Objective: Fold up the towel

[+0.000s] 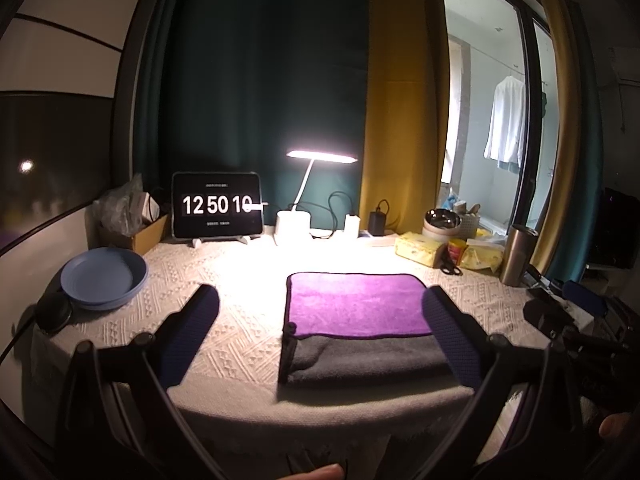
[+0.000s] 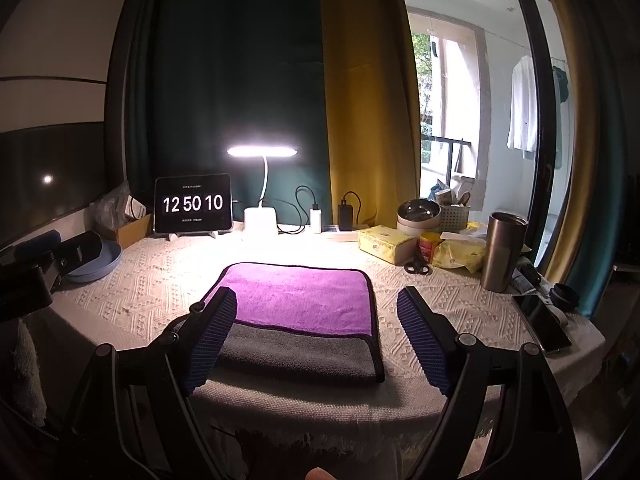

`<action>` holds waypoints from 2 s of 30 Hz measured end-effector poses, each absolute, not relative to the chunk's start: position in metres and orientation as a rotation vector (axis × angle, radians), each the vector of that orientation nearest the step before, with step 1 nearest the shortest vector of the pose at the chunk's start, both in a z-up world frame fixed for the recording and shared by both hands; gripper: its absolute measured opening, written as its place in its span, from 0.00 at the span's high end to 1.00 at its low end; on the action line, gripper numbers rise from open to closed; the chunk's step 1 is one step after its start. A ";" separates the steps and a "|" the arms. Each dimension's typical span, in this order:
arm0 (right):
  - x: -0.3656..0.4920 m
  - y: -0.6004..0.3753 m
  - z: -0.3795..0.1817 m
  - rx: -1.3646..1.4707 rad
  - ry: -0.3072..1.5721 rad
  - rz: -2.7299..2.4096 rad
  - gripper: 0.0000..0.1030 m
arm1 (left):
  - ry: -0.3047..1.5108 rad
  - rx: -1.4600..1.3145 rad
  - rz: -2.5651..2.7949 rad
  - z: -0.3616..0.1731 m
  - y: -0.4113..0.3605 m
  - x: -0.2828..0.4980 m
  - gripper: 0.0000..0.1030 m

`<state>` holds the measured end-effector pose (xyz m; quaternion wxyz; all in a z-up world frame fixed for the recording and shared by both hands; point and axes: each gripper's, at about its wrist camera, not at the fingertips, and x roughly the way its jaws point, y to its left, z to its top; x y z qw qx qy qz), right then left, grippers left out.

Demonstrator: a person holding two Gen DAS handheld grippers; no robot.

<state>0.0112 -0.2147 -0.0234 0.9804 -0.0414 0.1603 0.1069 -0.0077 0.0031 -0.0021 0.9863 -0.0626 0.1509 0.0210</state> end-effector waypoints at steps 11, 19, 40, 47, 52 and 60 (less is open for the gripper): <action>0.013 -0.213 -0.025 -0.085 0.309 0.209 0.17 | 0.283 -0.122 0.045 -0.006 0.005 -0.012 0.01; 0.016 -0.207 -0.024 -0.109 0.308 0.211 0.17 | 0.252 -0.111 0.036 -0.005 0.006 -0.009 0.01; 0.037 -0.214 -0.025 -0.108 0.300 0.208 0.17 | 0.244 -0.081 0.034 -0.008 -0.002 0.009 0.01; 0.042 -0.216 -0.024 -0.117 0.300 0.226 0.17 | 0.243 -0.066 0.018 -0.010 -0.007 0.012 0.01; 0.047 -0.217 -0.026 -0.126 0.300 0.234 0.17 | 0.254 -0.062 0.024 -0.011 -0.009 0.014 0.01; 0.067 -0.222 -0.033 -0.138 0.333 0.238 0.17 | 0.332 -0.053 0.027 -0.018 -0.011 0.045 0.01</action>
